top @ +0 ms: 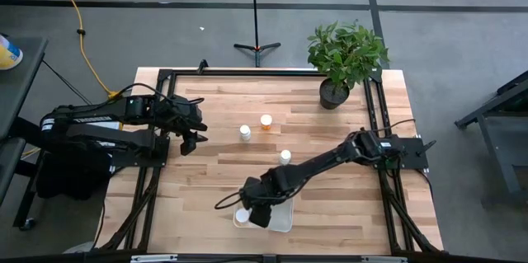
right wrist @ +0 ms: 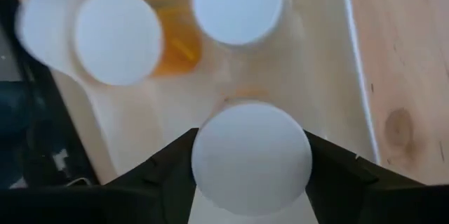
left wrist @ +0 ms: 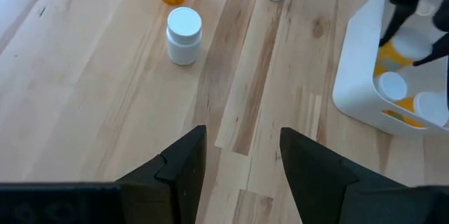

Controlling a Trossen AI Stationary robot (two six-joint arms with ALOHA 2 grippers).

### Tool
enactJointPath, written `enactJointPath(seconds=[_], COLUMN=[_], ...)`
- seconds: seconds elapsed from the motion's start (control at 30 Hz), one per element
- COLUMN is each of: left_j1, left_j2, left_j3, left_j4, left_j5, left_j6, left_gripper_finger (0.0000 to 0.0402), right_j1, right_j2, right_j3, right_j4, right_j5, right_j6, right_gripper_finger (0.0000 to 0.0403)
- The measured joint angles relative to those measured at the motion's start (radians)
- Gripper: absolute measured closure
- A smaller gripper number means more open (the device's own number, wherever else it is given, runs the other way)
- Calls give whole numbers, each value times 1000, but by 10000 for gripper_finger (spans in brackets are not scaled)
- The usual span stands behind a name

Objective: Pick and place pill bottles into a basket
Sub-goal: Put the bottom orange pill bottle in the white bin

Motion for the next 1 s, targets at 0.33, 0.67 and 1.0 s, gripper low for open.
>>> enactJointPath(seconds=[0.33,0.67,1.0], left_j1=[0,0,0], left_j2=[0,0,0], left_j3=[0,0,0], left_j4=[0,0,0], left_j5=[0,1,6], left_j6=[0,0,0], left_gripper_finger=[186,186,186], right_j1=[-52,-84,-120], right_j2=[0,0,0], right_j3=[-17,-17,-16], right_j4=[28,50,49], right_j5=[-76,-158,-305], right_j6=[-55,-105,-154], right_gripper_finger=[199,147,144])
